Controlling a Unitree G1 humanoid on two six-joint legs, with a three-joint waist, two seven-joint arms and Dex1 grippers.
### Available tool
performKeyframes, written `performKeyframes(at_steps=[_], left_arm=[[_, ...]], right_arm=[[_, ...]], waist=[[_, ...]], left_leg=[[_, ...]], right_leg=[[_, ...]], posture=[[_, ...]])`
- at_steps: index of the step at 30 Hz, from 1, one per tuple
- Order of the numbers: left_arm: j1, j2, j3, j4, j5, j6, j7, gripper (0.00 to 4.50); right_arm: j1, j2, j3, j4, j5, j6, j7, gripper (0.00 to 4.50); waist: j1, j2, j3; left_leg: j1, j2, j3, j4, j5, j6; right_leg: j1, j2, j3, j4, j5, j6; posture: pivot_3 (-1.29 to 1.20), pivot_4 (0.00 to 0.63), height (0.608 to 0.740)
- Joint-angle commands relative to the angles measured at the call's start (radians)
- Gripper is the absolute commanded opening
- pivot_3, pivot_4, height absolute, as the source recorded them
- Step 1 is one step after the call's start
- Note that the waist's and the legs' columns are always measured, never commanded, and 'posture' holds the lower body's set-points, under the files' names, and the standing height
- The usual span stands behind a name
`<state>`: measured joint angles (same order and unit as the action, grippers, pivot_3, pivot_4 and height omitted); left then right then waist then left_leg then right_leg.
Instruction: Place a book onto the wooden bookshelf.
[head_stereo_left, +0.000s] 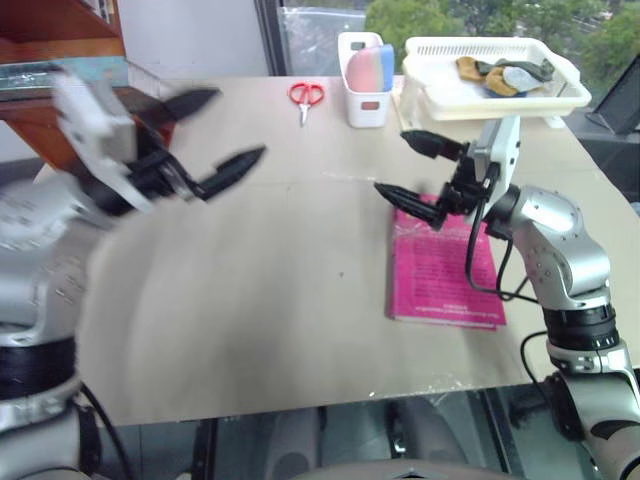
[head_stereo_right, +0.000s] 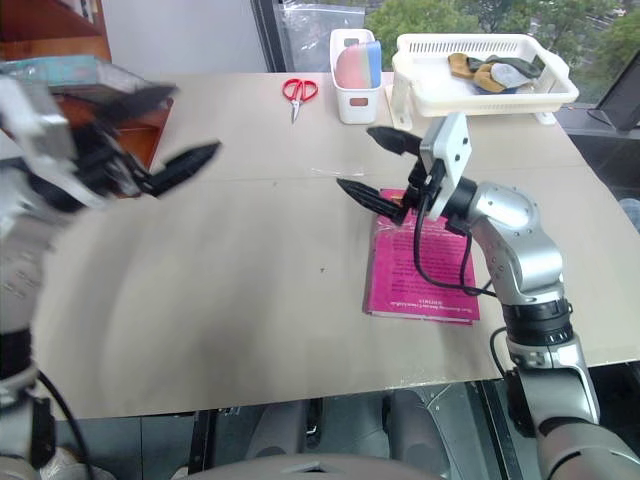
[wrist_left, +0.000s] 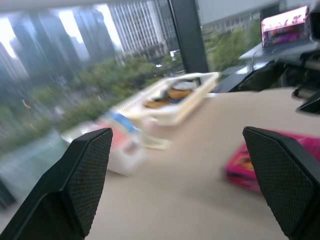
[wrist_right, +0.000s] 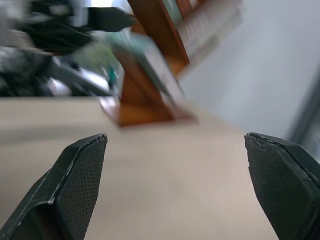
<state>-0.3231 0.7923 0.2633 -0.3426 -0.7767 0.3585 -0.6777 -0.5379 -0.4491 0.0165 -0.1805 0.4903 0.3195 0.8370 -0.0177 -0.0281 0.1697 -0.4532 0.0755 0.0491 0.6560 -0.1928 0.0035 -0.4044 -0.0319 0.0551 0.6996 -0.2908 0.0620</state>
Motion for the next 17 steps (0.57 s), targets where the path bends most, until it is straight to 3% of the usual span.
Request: performKeyframes(at_steps=[1,6,9,13,17], left_arm=[[0.159,-0.095,-0.019,-0.072,0.027,0.020,0.081,4.47],[0.333,-0.151,-0.022,-0.097,0.160,-0.051,0.089,4.47],[0.457,-0.129,0.030,-0.095,0.183,-0.082,0.026,4.47],[0.585,-0.103,0.126,-0.095,0.165,-0.104,-0.062,4.47],[0.676,-0.083,0.209,-0.063,0.171,-0.117,-0.136,4.47]], right_arm=[[0.150,-0.091,-0.087,-0.157,0.021,0.050,-0.012,4.50],[0.415,-0.262,-0.251,-0.226,-0.006,0.049,0.019,4.50],[0.573,-0.348,-0.379,-0.176,-0.059,-0.006,0.077,4.50],[0.694,-0.390,-0.502,-0.131,-0.048,-0.027,0.119,4.50],[0.749,-0.438,-0.564,-0.064,-0.074,-0.058,0.161,4.50]], waist=[[0.003,0.002,-0.001],[0.008,0.001,-0.001],[0.007,0.001,-0.002],[0.003,0.001,-0.002],[0.002,0.002,-0.002]], left_leg=[[0.002,0.000,0.000,-0.001,0.000,0.000],[0.006,-0.001,-0.001,-0.002,0.000,0.000],[0.009,-0.001,0.000,-0.002,0.000,0.000],[0.023,-0.001,0.001,-0.006,0.000,0.000],[0.025,-0.001,0.002,-0.006,0.000,0.000]], right_leg=[[0.002,0.000,0.000,-0.001,0.000,0.000],[0.007,0.000,0.000,-0.004,0.000,0.000],[0.010,-0.001,0.000,-0.005,0.000,0.000],[0.022,-0.001,0.003,-0.008,-0.002,-0.002],[0.023,-0.001,0.004,-0.008,-0.004,-0.005]], posture=[[0.00,0.150,0.740],[0.00,0.150,0.740],[0.00,0.150,0.740],[0.00,0.150,0.740],[0.00,0.150,0.740]])
